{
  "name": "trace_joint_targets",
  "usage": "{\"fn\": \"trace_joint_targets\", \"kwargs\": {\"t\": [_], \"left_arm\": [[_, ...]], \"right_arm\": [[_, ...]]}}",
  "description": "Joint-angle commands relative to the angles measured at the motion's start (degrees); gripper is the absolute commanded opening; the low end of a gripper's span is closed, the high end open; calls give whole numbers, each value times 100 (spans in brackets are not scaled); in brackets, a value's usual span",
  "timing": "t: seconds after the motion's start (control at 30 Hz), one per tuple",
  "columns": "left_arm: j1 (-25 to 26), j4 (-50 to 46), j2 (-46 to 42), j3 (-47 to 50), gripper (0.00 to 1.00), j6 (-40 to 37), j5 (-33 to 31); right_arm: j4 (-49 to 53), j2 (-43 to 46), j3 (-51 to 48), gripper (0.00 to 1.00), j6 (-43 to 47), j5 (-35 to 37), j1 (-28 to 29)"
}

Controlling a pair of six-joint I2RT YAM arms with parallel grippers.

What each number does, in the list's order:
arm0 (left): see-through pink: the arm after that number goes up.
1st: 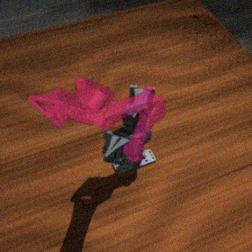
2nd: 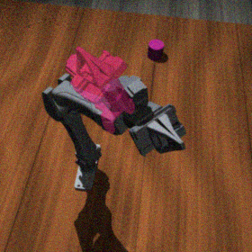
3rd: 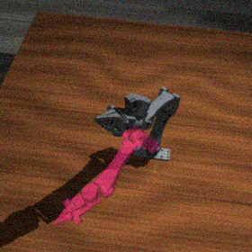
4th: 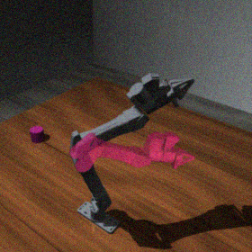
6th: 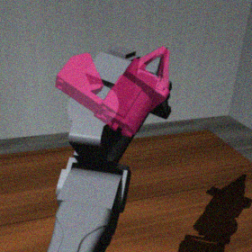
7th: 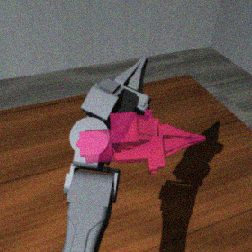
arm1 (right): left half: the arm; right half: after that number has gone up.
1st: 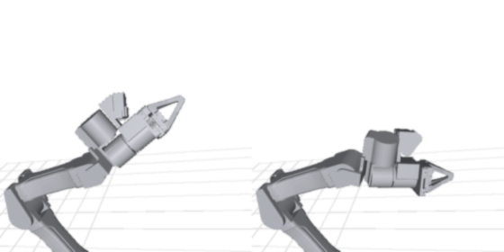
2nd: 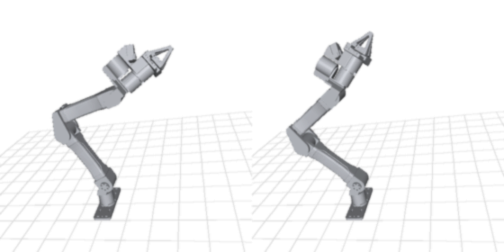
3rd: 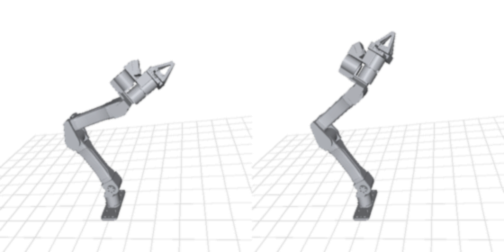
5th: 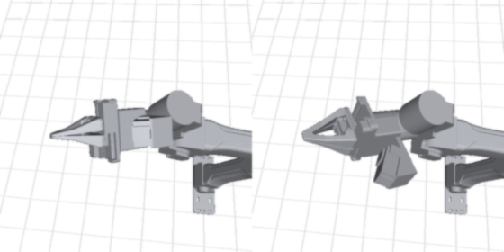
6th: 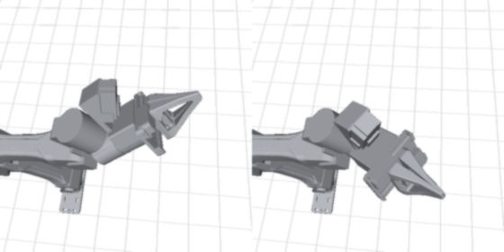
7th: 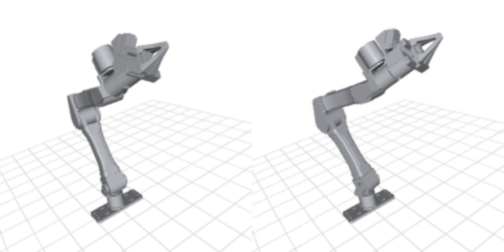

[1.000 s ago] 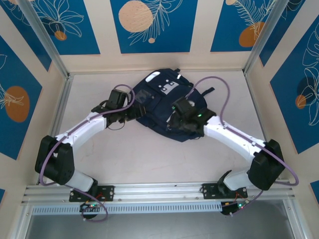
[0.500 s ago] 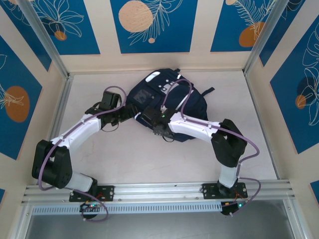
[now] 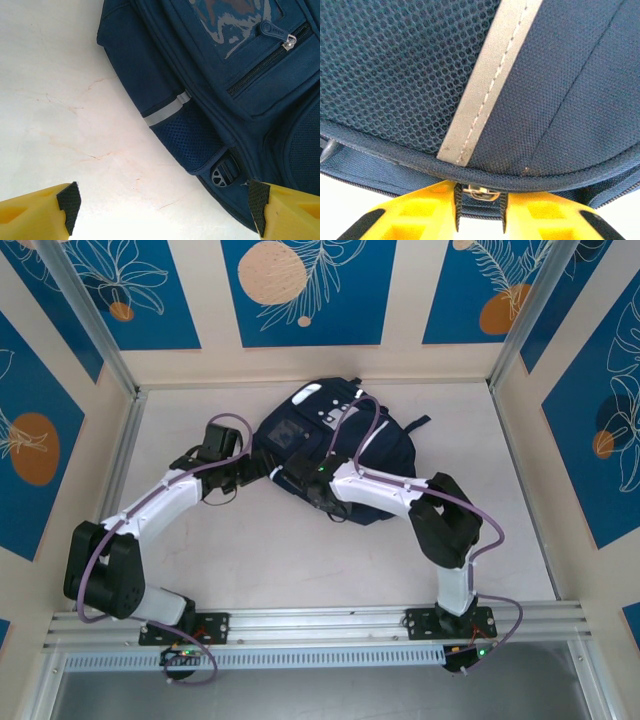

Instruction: Pack the student bag

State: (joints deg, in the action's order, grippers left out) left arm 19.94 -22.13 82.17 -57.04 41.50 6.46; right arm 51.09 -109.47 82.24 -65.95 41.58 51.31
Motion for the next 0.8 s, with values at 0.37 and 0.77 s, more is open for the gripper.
{"fn": "trace_joint_targets", "kwargs": {"t": [0.37,0.77], "left_arm": [[-79,268,101,60,87,51,754],[134,1813,726,31,71,601,2260]], "right_arm": [[-328,-15,195,6,839,637,-41],[-1018,1023,-531,0,1984,-1352,-422]]}}
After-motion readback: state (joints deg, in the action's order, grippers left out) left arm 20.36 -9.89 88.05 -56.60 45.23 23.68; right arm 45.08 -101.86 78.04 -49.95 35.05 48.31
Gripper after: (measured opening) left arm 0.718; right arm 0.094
